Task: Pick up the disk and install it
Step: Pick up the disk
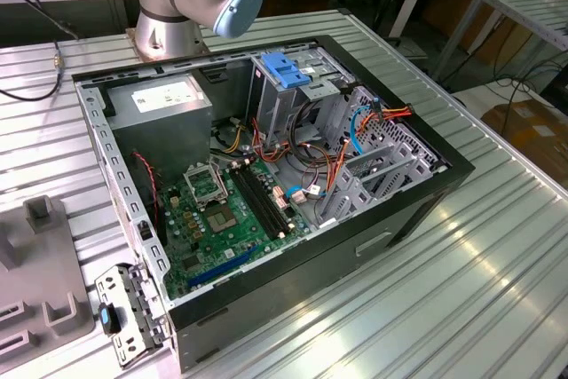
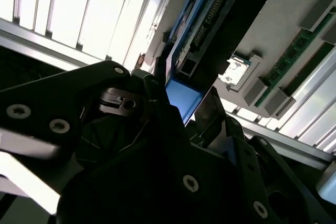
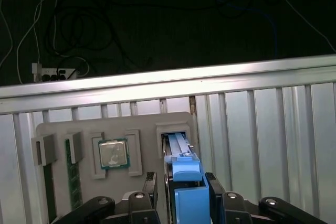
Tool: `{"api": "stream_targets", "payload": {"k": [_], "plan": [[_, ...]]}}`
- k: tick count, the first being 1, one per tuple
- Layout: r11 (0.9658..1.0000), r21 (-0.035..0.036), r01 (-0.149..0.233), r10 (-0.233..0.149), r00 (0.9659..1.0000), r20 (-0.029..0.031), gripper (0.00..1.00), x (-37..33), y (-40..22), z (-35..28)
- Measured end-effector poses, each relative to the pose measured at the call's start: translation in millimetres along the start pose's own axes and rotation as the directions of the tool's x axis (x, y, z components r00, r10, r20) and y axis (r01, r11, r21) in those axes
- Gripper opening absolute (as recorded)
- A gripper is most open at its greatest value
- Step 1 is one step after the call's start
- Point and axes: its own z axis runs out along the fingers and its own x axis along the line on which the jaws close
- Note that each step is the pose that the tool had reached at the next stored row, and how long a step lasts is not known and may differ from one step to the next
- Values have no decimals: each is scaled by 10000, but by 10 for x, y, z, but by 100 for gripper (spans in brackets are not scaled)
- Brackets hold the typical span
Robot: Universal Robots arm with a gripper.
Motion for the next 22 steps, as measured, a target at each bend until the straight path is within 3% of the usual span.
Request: {"api": "stream_targets", "payload": {"k": [12, 14, 22], "plan": [[10000, -2, 0, 0, 10000, -2, 49, -30, 3, 24], [10000, 0, 0, 0, 10000, -3, 40, -30, 3, 27], [10000, 1, 1, -1, 10000, -16, 40, -29, 4, 29]]}}
